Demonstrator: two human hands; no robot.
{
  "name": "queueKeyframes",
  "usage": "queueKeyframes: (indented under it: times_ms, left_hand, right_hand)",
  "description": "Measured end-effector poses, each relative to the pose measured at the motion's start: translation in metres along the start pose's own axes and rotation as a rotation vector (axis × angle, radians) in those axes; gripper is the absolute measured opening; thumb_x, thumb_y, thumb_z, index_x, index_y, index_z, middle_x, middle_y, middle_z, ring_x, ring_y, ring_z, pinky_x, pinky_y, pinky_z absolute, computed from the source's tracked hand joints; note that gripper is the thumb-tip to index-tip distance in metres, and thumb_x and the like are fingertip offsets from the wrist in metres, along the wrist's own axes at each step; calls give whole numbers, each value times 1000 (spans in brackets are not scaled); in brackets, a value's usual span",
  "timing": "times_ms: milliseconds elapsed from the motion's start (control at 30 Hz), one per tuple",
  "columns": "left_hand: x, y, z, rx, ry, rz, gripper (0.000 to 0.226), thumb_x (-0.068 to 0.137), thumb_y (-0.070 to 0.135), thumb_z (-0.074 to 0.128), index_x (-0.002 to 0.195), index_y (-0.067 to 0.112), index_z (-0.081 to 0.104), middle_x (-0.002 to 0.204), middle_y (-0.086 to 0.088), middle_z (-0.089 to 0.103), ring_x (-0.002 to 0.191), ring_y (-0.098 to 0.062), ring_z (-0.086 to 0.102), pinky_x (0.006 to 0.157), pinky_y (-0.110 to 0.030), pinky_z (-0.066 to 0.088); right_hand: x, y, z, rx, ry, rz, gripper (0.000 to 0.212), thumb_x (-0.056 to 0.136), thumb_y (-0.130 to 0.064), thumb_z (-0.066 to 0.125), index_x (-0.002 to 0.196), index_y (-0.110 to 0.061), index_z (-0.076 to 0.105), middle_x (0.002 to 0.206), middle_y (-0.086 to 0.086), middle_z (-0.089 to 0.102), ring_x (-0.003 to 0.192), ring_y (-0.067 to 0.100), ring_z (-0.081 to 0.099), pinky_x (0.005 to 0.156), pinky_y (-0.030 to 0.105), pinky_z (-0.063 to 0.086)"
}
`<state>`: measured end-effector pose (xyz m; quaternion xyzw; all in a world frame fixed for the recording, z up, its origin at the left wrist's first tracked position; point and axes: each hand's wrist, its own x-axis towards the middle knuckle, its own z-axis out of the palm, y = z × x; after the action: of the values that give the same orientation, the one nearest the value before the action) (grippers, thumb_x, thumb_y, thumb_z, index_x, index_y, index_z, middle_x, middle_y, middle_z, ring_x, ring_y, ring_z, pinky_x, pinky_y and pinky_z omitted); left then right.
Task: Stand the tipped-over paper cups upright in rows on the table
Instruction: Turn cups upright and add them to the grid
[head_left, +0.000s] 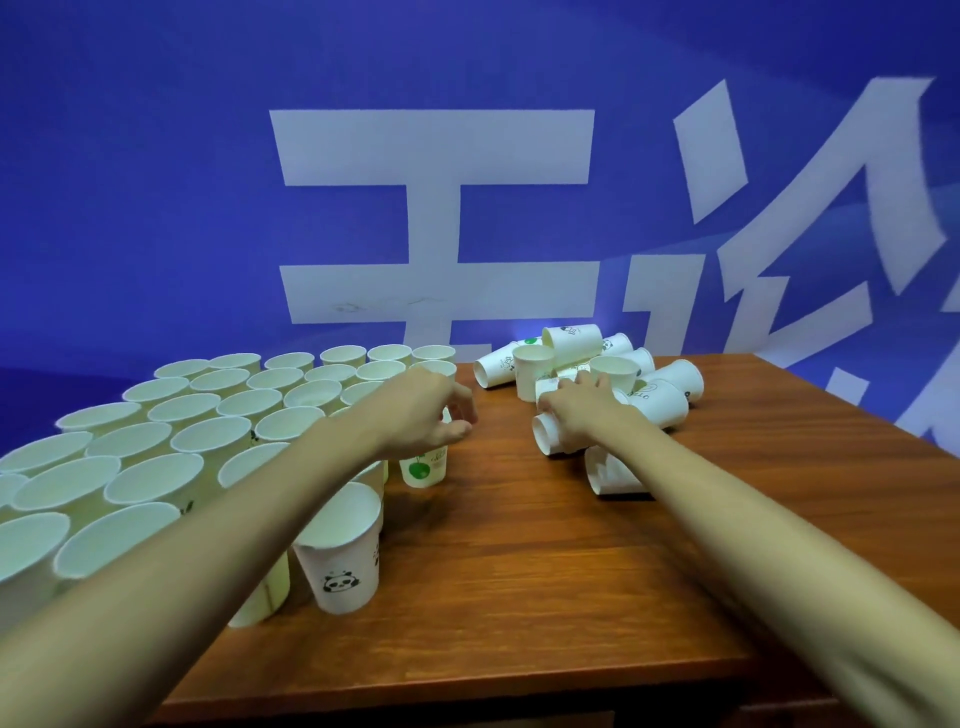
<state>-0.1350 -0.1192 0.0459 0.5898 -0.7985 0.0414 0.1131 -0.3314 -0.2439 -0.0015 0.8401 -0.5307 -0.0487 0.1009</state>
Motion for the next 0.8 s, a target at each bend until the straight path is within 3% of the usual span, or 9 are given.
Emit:
queueKeyframes:
  times_ms: [133, 267, 400, 500, 667, 800]
  left_hand:
    - [-5, -1, 1, 4, -20, -23, 24, 93, 30, 58, 115, 25, 67, 121, 7, 64, 91, -4, 54, 60, -10, 35]
    - [-7, -1, 0, -21, -5, -48, 25, 93, 30, 59, 117, 25, 66, 123, 7, 63, 103, -9, 59, 60, -11, 37]
    - [-9, 1, -1, -12, 25, -41, 26, 93, 30, 59, 117, 25, 65, 121, 7, 64, 92, -4, 54, 60, -11, 36]
    - [-13, 2, -1, -9, 58, -57, 28, 92, 29, 61, 120, 24, 64, 121, 7, 65, 95, -6, 57, 64, -13, 38]
    - [-18, 3, 1, 10, 113, -86, 34, 90, 32, 63, 123, 24, 61, 121, 7, 64, 89, -4, 52, 61, -14, 36]
    - [-23, 4, 2, 24, 167, -99, 42, 89, 34, 65, 129, 26, 55, 126, 9, 61, 105, -10, 58, 71, -18, 40]
  right_hand:
    - [1, -1, 1, 9, -16, -24, 40, 85, -26, 57, 124, -27, 50, 123, 7, 53, 126, 33, 33, 111, 52, 16]
    - [5, -4, -1, 106, 53, -57, 43, 79, -39, 66, 119, -28, 55, 119, 4, 57, 120, 31, 38, 106, 50, 20]
    - [1, -11, -10, 198, 167, -131, 49, 80, -36, 67, 127, -33, 53, 127, 1, 55, 122, 28, 37, 98, 45, 27]
    - [-2, -19, -18, 222, 208, -142, 60, 78, -36, 70, 134, -32, 49, 131, 0, 53, 123, 28, 36, 94, 43, 29]
    - [-7, -26, -22, 232, 315, -153, 52, 77, -35, 66, 126, -27, 53, 122, 1, 58, 117, 28, 41, 85, 39, 28]
    - [-10, -28, -23, 349, 406, -111, 58, 77, -38, 67, 132, -25, 50, 123, 0, 60, 117, 27, 45, 90, 41, 30]
